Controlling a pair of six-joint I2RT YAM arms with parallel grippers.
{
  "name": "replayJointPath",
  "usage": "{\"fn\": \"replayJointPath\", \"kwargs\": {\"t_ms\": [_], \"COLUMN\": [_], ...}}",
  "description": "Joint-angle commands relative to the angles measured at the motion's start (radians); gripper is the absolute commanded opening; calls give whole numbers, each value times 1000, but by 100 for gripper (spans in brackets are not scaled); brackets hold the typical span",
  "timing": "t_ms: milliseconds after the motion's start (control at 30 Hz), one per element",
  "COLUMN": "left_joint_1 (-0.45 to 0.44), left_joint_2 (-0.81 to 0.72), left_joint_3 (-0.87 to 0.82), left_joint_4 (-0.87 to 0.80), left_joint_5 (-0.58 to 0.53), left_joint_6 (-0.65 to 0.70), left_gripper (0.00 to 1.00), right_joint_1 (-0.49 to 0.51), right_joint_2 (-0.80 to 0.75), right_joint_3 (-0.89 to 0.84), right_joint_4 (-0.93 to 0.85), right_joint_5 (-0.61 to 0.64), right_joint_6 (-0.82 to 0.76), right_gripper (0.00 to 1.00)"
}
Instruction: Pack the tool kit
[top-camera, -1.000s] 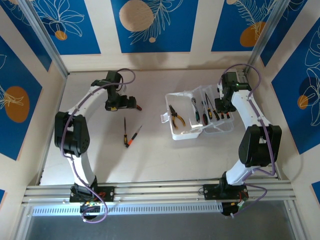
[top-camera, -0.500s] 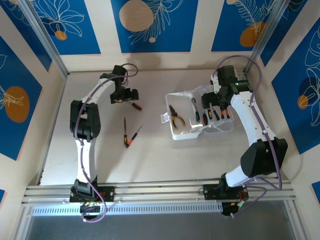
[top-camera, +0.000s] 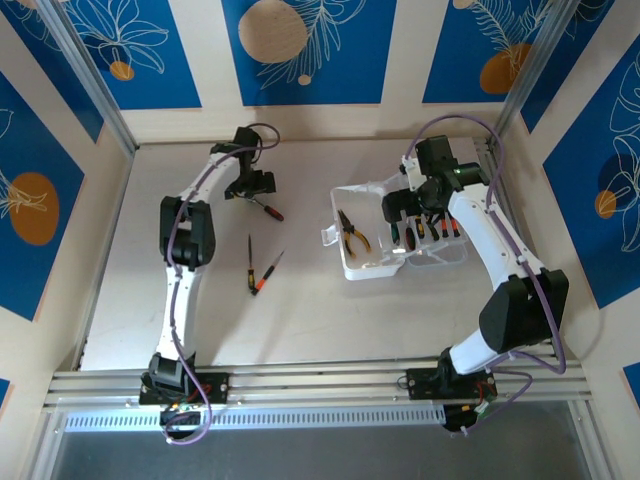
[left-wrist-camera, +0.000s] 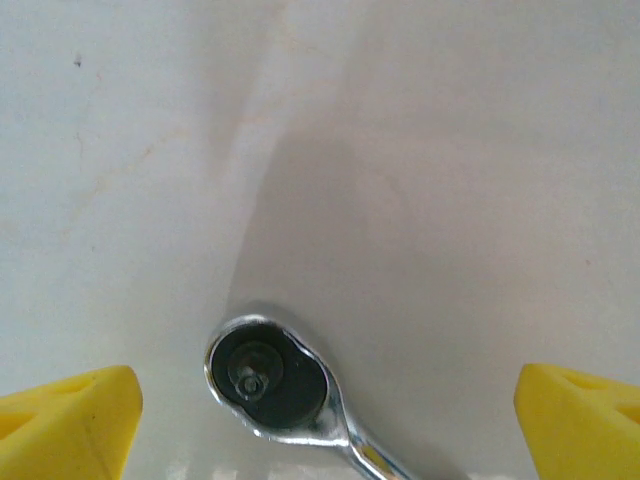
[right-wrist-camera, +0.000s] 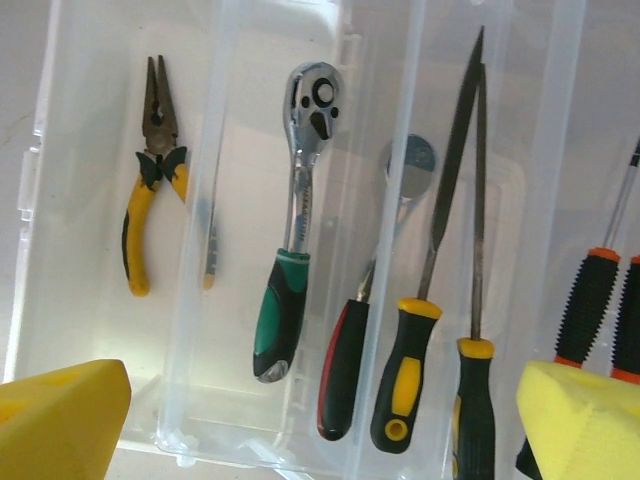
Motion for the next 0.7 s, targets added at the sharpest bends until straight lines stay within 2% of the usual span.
{"fn": "replayJointPath", "kwargs": {"t_ms": [0, 367, 667], "left_joint_1": [18, 20, 19], "left_joint_2": [53, 65, 43], "left_joint_3": [32, 25, -40], "left_joint_4": [-76, -127, -92], "left_joint_5": [-47, -53, -15], "left_joint_6": [13, 53, 56], "left_gripper": [89, 58, 35], "right_joint_1": [8, 19, 21], "right_joint_2": [-3, -2, -5], "right_joint_3": [0, 13, 30], "right_joint_4": [4, -16, -36], "right_joint_5": [-33, -32, -29], "right_joint_6": [16, 10, 7], "right_gripper": [99, 100, 100]}}
